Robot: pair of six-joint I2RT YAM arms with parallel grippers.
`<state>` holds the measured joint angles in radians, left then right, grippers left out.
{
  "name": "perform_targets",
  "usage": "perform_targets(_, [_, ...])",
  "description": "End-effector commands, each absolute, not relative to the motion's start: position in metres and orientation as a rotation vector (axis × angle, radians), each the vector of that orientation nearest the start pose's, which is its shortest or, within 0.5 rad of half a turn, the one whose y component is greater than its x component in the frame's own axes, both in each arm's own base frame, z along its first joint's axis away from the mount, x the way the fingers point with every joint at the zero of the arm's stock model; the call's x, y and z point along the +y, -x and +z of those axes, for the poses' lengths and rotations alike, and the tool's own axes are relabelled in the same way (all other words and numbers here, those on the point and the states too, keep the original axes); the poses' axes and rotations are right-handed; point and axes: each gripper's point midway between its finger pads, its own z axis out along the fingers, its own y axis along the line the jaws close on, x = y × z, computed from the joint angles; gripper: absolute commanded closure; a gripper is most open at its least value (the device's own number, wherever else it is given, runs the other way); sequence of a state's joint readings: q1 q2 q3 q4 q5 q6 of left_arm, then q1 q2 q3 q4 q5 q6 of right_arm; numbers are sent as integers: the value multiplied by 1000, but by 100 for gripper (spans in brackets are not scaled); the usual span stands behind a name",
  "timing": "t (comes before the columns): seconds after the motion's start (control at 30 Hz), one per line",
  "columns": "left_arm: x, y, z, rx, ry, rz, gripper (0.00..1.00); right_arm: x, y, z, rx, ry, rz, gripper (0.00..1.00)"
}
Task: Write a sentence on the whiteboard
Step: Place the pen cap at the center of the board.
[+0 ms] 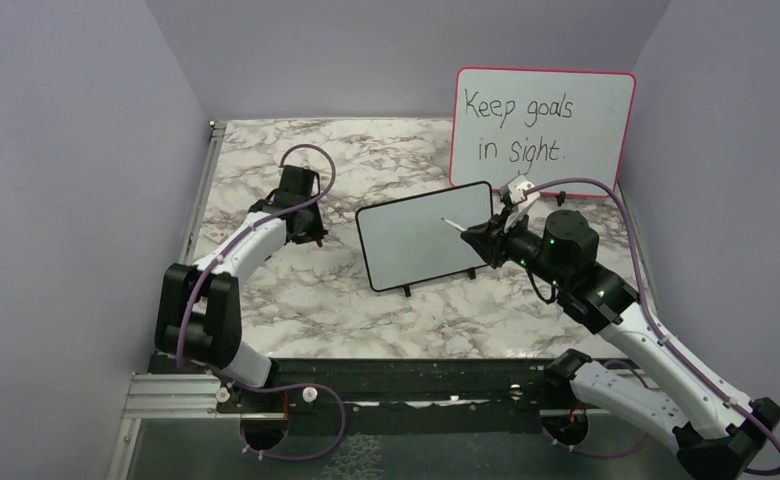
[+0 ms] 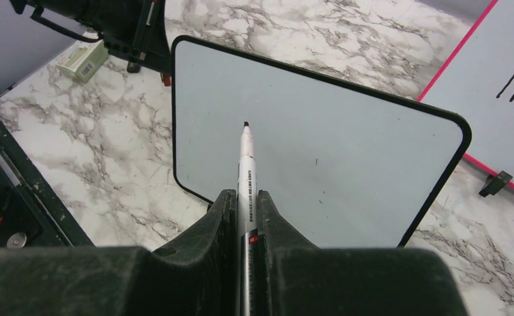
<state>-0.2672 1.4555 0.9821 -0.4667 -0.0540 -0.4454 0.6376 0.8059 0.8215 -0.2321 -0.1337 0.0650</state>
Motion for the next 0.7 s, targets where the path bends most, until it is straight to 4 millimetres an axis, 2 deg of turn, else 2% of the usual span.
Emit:
perform_targets(0.0, [-95, -363, 81, 2570, 219, -224, 100, 198, -240, 271, 1722, 590, 559, 100])
perform_targets(0.17, [-94, -386, 60, 2660, 192, -244, 100, 195, -241, 272, 1723, 583, 543, 99])
perform_targets(0.33, [-85, -404, 52, 2698, 183, -180, 100, 195, -241, 271, 1724, 584, 544, 100])
perform_targets(0.5, [-80, -413, 40, 2717, 184, -143, 88, 195, -243, 270, 1728, 581, 536, 100])
perform_targets(0.67, [-79, -413, 29, 2741, 181, -134, 77, 195, -243, 269, 1734, 585, 538, 100])
